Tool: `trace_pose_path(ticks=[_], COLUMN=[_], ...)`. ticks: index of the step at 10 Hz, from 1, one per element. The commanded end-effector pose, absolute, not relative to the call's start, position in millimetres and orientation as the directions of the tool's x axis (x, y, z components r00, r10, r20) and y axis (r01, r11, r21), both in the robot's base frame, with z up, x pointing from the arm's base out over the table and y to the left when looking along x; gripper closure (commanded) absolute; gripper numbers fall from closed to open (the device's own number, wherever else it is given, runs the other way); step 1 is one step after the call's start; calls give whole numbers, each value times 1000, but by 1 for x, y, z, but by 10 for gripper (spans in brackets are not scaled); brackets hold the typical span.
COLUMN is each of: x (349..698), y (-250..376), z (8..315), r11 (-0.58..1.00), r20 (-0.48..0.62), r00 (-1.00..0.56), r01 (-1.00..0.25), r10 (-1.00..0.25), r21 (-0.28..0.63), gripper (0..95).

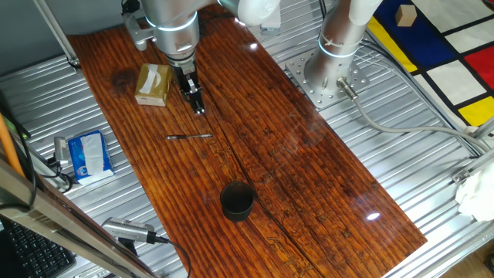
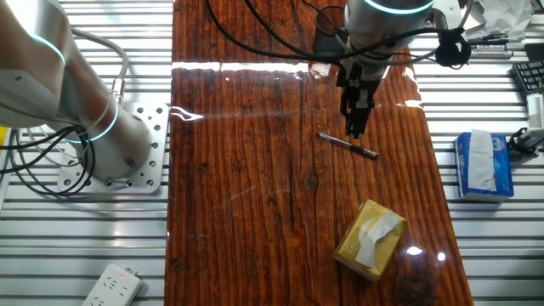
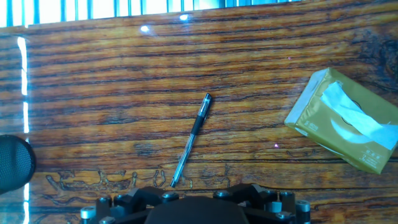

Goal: Put the pen into the pen holder

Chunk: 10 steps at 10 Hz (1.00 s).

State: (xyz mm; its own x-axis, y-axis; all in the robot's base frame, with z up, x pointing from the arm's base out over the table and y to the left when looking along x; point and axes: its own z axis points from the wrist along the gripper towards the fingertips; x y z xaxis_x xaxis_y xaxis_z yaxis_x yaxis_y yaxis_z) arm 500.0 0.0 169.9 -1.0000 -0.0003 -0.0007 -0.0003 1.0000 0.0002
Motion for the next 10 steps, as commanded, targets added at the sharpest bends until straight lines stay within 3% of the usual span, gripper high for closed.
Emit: trace_pose_path(ticks=[1, 10], x=[500, 500], y=[0, 0], z=[170, 171], r11=[960, 959], r20=[-13, -10], r00=[-960, -959], r01=[-280, -283], r10=[-280, -283], r21=[27, 20], gripper=[950, 950])
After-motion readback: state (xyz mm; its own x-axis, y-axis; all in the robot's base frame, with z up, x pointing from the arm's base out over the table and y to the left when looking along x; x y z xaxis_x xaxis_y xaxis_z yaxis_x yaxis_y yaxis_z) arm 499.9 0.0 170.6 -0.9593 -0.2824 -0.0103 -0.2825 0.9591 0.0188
